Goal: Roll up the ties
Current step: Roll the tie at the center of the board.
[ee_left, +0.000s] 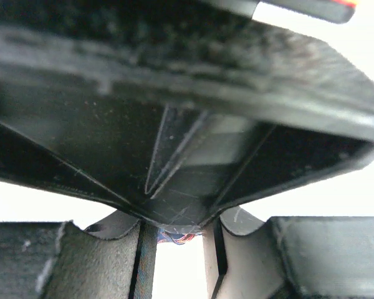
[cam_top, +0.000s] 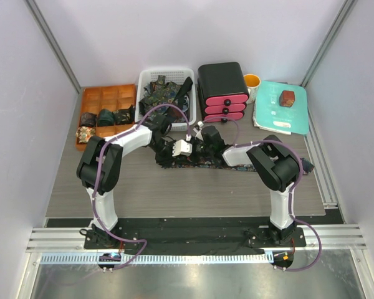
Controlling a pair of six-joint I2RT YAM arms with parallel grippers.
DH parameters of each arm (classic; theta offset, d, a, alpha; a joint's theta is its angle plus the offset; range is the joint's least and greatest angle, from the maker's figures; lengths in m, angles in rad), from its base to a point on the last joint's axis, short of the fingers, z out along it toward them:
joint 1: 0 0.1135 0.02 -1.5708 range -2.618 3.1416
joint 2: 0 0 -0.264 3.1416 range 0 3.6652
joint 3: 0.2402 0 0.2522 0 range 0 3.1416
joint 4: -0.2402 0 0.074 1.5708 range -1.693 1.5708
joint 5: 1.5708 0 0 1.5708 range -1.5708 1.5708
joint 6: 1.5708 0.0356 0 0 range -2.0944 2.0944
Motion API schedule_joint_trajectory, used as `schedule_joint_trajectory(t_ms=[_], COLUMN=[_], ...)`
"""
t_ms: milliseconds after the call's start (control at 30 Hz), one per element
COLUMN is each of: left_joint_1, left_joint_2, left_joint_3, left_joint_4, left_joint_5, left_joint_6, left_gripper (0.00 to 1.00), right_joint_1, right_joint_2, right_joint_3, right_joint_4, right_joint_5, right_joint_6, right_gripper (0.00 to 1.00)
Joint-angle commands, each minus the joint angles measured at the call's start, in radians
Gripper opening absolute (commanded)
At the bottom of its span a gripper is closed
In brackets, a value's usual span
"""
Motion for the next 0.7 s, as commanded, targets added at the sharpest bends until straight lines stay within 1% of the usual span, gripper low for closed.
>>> schedule_joint_trajectory(t_ms=[0, 233, 267, 300, 333, 367, 433, 467, 500, 633, 667], left_joint_1=[0.005, 0.004, 0.005, 0.005, 0.005, 0.005, 0.007, 0.007, 0.01, 0.022, 0.024], left_joint_2=[0.041, 0.038, 0.038, 0.038, 0.038, 0.036, 0.035, 0.033, 0.03, 0.023, 0.021], left_joint_3=[-0.007, -0.01, -0.009, -0.01, -0.009, -0.009, -0.009, -0.007, -0.007, -0.006, -0.003], left_joint_4=[-0.048, -0.05, -0.05, -0.051, -0.051, -0.051, -0.059, -0.061, -0.062, -0.077, -0.083], left_joint_5=[-0.038, -0.038, -0.038, -0.038, -0.037, -0.037, -0.037, -0.037, -0.034, -0.027, -0.023], left_joint_6=[0.008, 0.012, 0.011, 0.012, 0.012, 0.012, 0.012, 0.017, 0.017, 0.034, 0.04], left_gripper=[0.31, 0.31, 0.32, 0.32, 0.32, 0.32, 0.34, 0.36, 0.36, 0.39, 0.41], right_joint_1=[0.013, 0.013, 0.015, 0.013, 0.013, 0.013, 0.012, 0.006, 0.002, -0.014, -0.018], right_joint_2=[0.025, 0.031, 0.031, 0.031, 0.033, 0.034, 0.031, 0.028, 0.028, 0.022, 0.022], right_joint_3=[0.01, 0.024, 0.025, 0.031, 0.036, 0.039, 0.036, 0.035, 0.035, 0.035, 0.032], right_joint_4=[0.066, 0.04, 0.041, 0.028, 0.023, 0.021, 0.002, -0.003, -0.027, -0.078, -0.087], right_joint_5=[0.009, 0.018, 0.018, 0.021, 0.021, 0.02, 0.031, 0.032, 0.034, 0.034, 0.032], right_joint_6=[0.008, -0.017, -0.02, -0.026, -0.029, -0.032, -0.046, -0.052, -0.064, -0.106, -0.11], right_gripper=[0.39, 0.41, 0.38, 0.32, 0.29, 0.21, 0.12, 0.03, 0.01, 0.01, 0.01])
